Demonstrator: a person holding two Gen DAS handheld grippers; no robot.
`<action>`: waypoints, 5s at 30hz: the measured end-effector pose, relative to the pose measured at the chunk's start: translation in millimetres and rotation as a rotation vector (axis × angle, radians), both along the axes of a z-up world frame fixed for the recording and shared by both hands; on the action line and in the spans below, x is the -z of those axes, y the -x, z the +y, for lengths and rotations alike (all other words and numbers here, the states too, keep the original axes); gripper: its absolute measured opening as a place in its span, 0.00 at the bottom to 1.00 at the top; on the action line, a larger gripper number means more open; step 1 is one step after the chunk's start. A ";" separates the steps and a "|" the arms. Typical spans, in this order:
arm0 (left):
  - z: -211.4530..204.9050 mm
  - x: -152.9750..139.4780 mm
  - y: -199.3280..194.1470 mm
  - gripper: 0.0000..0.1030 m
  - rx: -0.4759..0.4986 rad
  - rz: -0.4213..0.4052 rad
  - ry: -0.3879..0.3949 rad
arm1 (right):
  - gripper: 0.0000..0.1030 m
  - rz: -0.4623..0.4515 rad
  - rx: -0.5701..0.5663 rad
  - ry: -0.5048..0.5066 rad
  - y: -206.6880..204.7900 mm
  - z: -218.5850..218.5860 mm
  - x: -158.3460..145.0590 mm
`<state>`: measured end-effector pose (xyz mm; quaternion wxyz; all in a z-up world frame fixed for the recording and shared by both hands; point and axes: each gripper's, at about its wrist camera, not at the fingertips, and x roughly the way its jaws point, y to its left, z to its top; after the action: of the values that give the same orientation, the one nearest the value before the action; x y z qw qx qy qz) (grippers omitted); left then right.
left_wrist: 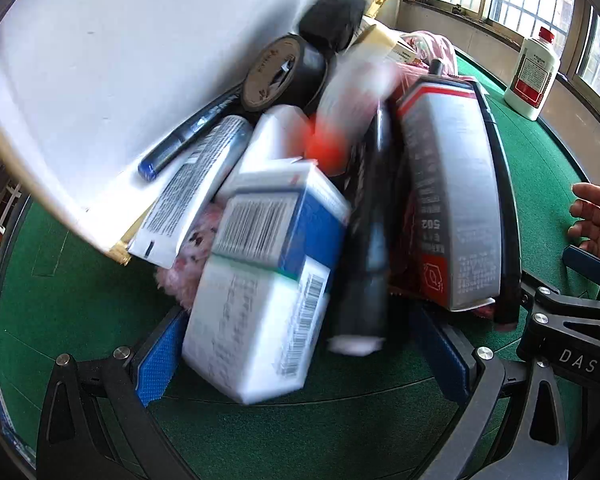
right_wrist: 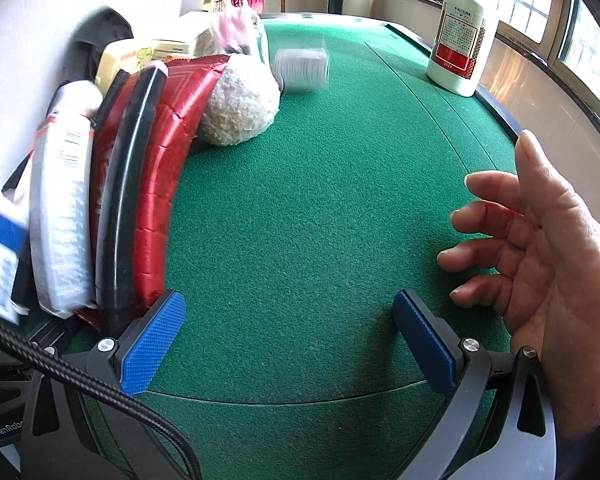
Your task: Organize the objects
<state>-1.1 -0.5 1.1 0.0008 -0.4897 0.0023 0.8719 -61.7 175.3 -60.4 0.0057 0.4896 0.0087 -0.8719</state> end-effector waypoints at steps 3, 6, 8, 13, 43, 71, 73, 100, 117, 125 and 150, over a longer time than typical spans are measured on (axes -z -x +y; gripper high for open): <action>-0.1 0.0 0.4 0.99 0.000 0.000 0.000 | 1.00 0.000 0.000 0.000 -0.9 0.4 0.0; -0.3 0.1 1.3 0.99 0.000 0.000 0.000 | 1.00 0.000 0.000 0.000 -1.7 0.8 0.2; -0.4 -0.1 1.6 0.99 0.001 -0.001 0.000 | 1.00 0.000 -0.001 0.000 -2.3 0.9 0.3; -0.2 -1.1 2.0 0.99 0.001 0.000 0.000 | 1.00 0.000 -0.001 0.000 -3.9 0.6 0.6; -3.7 -0.8 -4.2 0.99 0.003 0.000 -0.001 | 1.00 -0.001 0.000 0.000 -7.5 -2.4 2.4; -3.6 -0.8 -4.2 0.99 0.004 0.000 0.000 | 1.00 0.000 0.001 -0.001 -8.0 -3.5 6.2; -3.5 -0.8 -4.2 0.99 0.004 0.000 0.000 | 1.00 0.000 0.001 -0.001 -8.0 -3.5 6.3; -3.8 -0.7 -4.3 0.99 0.006 0.000 0.000 | 1.00 0.000 0.001 -0.001 -8.2 -3.5 6.3; -3.8 -0.7 -4.3 0.99 0.007 0.000 0.000 | 1.00 0.000 0.001 -0.001 -8.2 -3.2 5.9; -3.5 -0.8 -4.3 0.99 0.007 0.000 0.000 | 1.00 0.000 0.001 -0.001 -8.1 -3.5 6.3; -74.3 -32.4 -44.0 0.99 0.231 0.177 -0.156 | 0.96 0.318 -0.210 0.183 -68.7 7.3 -53.3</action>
<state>42.8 -74.7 33.4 0.1388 -0.4060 -0.0089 0.9032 7.0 182.6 -7.2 0.1395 0.3396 -0.0186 -0.9300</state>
